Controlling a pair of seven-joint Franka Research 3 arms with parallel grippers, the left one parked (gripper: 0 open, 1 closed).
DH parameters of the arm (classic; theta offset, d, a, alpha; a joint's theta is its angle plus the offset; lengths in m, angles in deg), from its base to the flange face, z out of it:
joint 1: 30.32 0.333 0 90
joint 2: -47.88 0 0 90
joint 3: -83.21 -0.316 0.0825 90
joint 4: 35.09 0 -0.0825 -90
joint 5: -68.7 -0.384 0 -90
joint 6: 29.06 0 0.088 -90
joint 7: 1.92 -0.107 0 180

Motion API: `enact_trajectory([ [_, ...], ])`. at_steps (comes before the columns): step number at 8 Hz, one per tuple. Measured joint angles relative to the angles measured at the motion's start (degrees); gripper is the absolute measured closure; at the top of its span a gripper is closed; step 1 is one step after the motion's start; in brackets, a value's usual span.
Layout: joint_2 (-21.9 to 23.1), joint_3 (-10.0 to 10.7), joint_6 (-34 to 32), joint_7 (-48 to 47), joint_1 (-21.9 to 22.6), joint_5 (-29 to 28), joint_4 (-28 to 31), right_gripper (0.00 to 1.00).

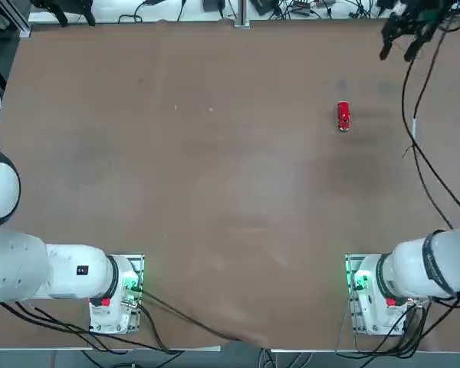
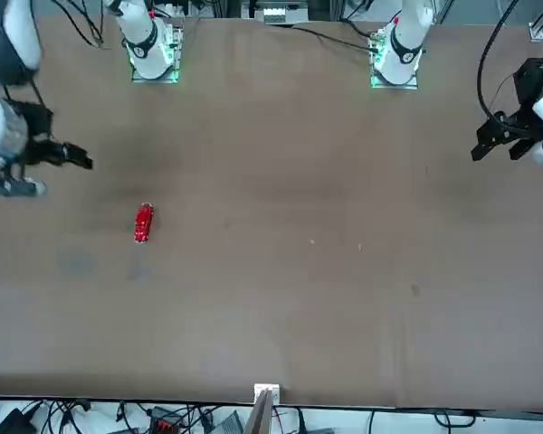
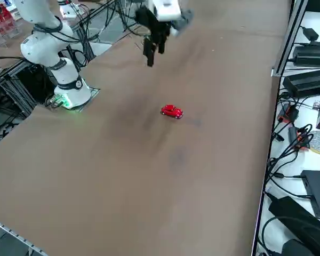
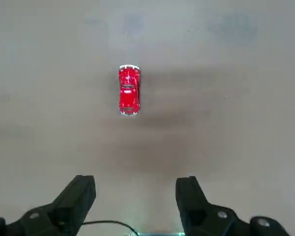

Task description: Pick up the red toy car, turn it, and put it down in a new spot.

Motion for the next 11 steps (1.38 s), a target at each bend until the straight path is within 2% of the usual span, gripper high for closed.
enact_trajectory([
  [2,-5.3,-0.1,9.1,-0.2,1.1,0.0,2.6,0.01],
  [3,-6.4,-0.1,15.4,-0.4,1.3,0.0,5.8,0.01],
  [7,-6.5,-0.3,41.9,-5.6,3.5,0.0,22.8,0.01],
  [8,-6.5,-0.3,45.9,-6.0,3.9,0.0,25.6,0.01],
  [11,-6.4,-0.1,52.5,-6.1,3.8,0.0,30.1,0.01],
])
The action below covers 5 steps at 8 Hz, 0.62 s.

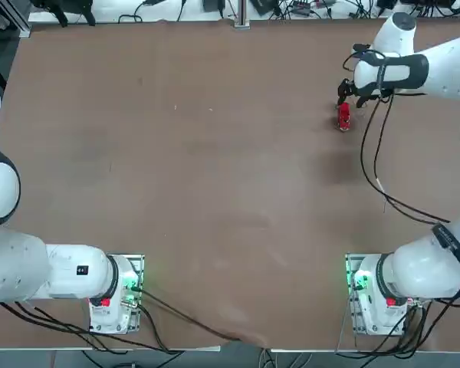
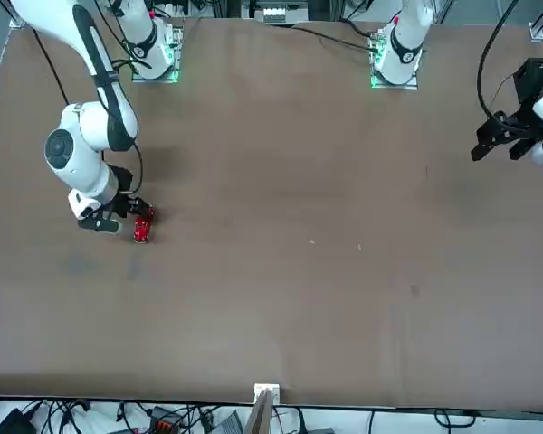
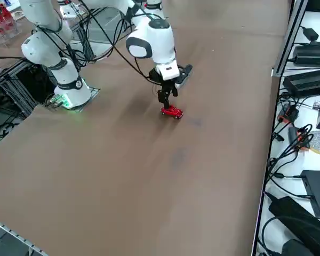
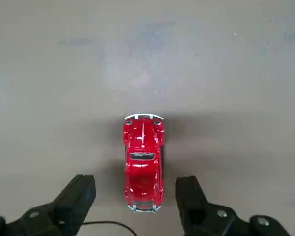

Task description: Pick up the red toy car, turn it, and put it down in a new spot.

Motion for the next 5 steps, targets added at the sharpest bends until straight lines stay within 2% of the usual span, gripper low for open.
enact_trajectory([
  [2,-0.6,0.0,3.7,-0.1,0.0,0.0,2.4,0.01],
  [5,-2.8,0.0,8.7,-0.3,0.0,0.0,2.9,0.02],
])
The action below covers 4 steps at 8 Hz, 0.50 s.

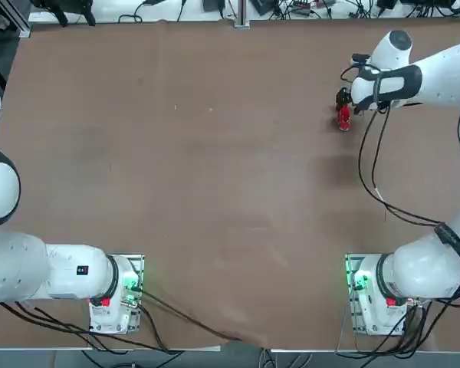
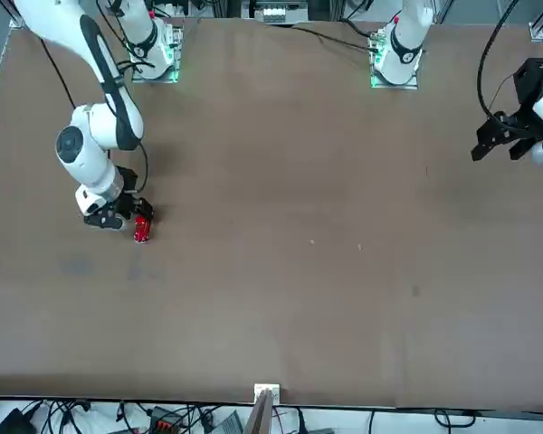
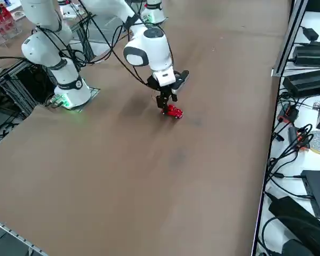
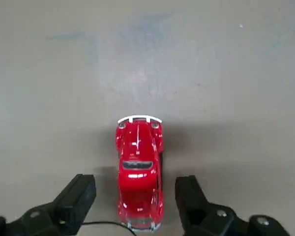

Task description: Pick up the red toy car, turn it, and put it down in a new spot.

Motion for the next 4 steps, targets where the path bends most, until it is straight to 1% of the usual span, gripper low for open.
enact_trajectory([
  [2,-2.1,0.0,2.9,-0.1,0.0,0.0,0.1,0.05],
  [3,-2.7,0.0,3.5,-0.1,0.0,0.0,0.2,0.15],
  [4,-2.8,0.0,3.6,-0.1,0.0,0.0,0.3,0.24],
])
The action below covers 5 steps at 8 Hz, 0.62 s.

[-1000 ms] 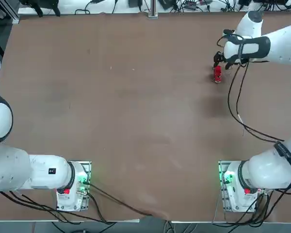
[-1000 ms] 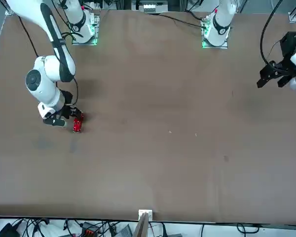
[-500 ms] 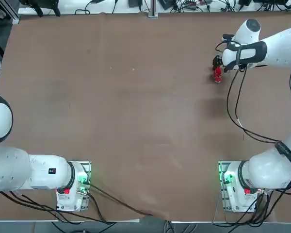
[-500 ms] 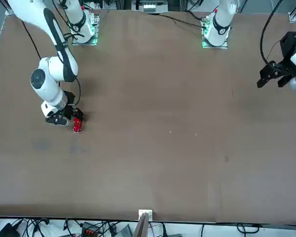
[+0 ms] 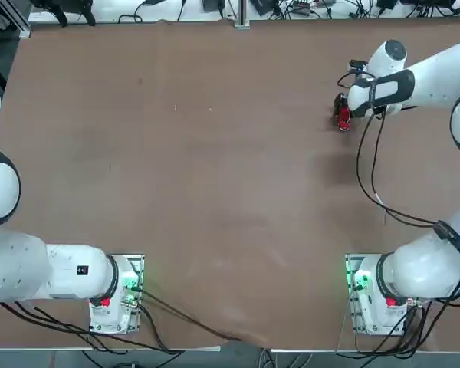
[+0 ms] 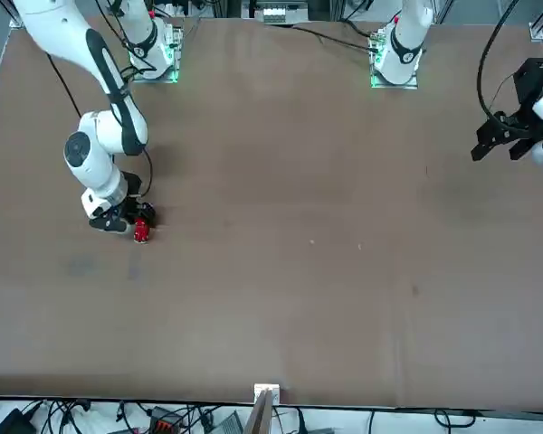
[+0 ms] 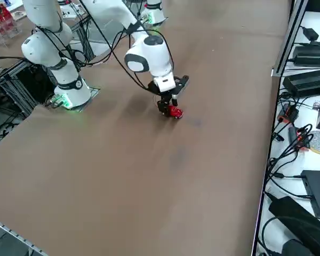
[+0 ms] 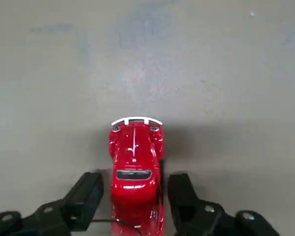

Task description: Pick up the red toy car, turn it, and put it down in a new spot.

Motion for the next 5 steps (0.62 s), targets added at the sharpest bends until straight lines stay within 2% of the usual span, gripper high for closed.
enact_trajectory([
  [1,0.1,0.0,0.2,0.0,0.0,0.0,0.0,0.44],
  [2,0.5,0.0,0.3,0.0,0.0,0.0,0.0,0.49],
  [3,1.0,0.0,-0.1,0.0,0.0,0.0,-0.1,0.49],
  [5,5.0,0.4,-6.4,0.0,-0.1,0.0,-1.4,0.49],
])
